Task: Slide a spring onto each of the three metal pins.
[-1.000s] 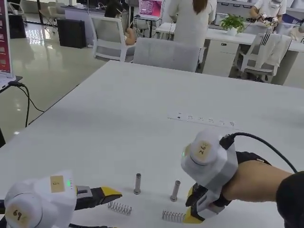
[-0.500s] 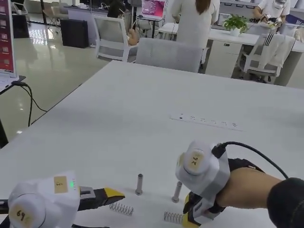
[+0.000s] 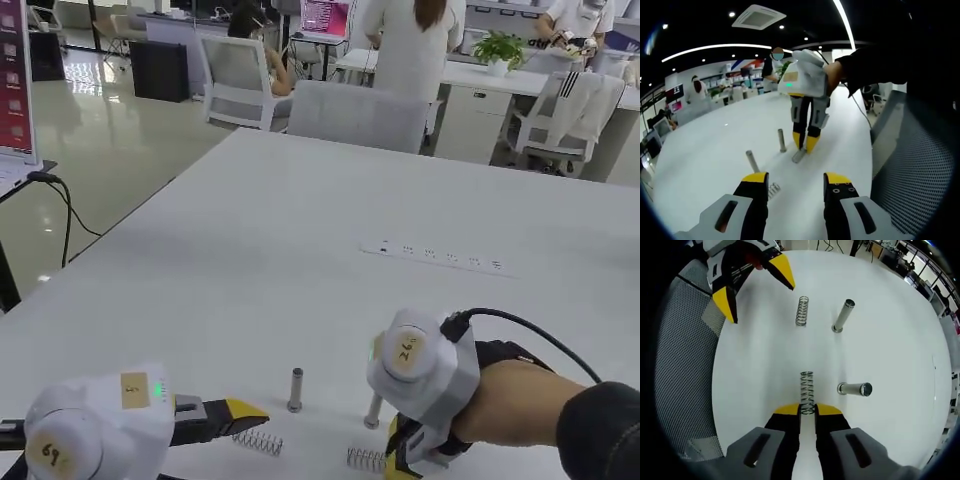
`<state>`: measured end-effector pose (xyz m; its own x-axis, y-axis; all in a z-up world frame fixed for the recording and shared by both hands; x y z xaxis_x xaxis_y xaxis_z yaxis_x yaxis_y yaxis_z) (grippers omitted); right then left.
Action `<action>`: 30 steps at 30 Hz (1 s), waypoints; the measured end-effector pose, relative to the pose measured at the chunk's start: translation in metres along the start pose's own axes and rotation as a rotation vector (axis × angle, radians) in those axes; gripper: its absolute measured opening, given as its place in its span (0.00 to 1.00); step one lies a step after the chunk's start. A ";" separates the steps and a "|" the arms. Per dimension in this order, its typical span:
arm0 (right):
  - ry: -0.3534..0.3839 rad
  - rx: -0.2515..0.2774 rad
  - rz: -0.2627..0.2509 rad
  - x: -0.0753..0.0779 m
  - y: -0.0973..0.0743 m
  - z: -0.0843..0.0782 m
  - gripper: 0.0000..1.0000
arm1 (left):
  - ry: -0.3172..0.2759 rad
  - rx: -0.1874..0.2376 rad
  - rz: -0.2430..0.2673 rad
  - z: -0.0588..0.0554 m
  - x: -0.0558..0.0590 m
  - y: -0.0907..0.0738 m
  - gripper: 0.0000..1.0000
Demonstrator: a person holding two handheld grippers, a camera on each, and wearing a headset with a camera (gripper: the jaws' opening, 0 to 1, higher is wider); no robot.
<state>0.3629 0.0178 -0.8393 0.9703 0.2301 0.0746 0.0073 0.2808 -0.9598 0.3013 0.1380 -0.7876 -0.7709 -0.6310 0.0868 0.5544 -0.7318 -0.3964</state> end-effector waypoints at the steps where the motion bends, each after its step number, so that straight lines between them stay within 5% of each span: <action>1: 0.003 0.000 -0.001 0.000 0.000 0.000 0.08 | 0.001 -0.001 -0.001 0.000 0.000 0.000 0.38; 10: 0.008 0.015 0.004 -0.006 -0.016 0.008 0.08 | 0.011 -0.006 -0.014 0.001 0.003 0.001 0.36; 30: -0.093 0.081 0.037 -0.027 -0.052 0.058 0.08 | 0.077 -0.011 -0.083 0.018 0.013 0.010 0.29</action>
<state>0.3224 0.0511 -0.7758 0.9430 0.3256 0.0683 -0.0510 0.3445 -0.9374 0.3023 0.1174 -0.7735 -0.8363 -0.5461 0.0492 0.4842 -0.7777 -0.4010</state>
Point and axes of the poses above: the centre of the closed fingertips' face, and the gripper's own axes: y roughly forward along the fingers, x roughly to its right, z roughly out of its top, the point moved 3 cm from there along -y, roughly backward along the fingers, and after that the axes turned 10 degrees about -y, right-handed, at the moved point
